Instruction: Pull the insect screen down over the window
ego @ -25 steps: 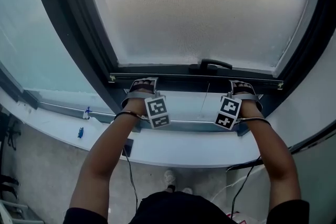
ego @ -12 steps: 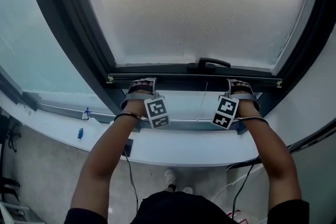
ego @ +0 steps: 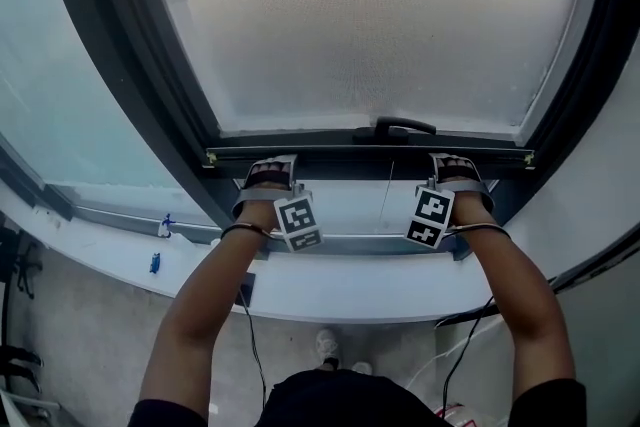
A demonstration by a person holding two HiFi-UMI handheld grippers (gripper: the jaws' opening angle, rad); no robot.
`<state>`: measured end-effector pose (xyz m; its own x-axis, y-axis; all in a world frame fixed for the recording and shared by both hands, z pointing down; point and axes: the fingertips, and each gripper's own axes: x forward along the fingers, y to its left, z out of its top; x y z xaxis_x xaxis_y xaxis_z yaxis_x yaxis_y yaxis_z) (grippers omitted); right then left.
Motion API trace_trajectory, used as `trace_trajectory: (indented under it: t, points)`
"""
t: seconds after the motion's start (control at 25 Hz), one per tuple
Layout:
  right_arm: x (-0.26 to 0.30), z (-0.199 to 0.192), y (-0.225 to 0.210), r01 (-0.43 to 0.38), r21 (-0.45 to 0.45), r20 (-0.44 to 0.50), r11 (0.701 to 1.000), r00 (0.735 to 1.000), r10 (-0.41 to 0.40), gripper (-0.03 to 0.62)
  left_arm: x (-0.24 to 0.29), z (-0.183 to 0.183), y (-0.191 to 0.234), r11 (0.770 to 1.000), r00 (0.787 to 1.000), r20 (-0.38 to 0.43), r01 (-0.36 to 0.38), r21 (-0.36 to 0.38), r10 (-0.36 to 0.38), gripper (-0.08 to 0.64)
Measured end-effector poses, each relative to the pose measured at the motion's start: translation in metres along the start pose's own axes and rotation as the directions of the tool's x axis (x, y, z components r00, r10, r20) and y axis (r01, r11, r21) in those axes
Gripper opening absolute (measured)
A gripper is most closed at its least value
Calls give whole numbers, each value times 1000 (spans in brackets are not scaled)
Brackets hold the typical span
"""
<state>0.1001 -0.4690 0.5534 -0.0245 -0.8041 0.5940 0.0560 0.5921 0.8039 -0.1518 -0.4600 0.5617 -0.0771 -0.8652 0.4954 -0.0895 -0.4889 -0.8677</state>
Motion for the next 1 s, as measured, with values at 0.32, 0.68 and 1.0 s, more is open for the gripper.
trace_trajectory:
  t: [0.32, 0.68, 1.0]
  points:
    - [-4, 1, -3, -23, 21, 40, 1000, 999, 22, 316, -1, 2, 1, 996, 998, 4, 70, -52, -70, 298]
    - [-16, -2, -8, 31, 52, 74, 998, 997, -35, 316, -17, 2, 7, 990, 998, 63, 30, -138, -22, 298]
    - [-93, 17, -56, 60, 496, 259, 867, 942, -213, 316, -92, 38, 56, 874, 945, 306, 48, -483, 117, 298]
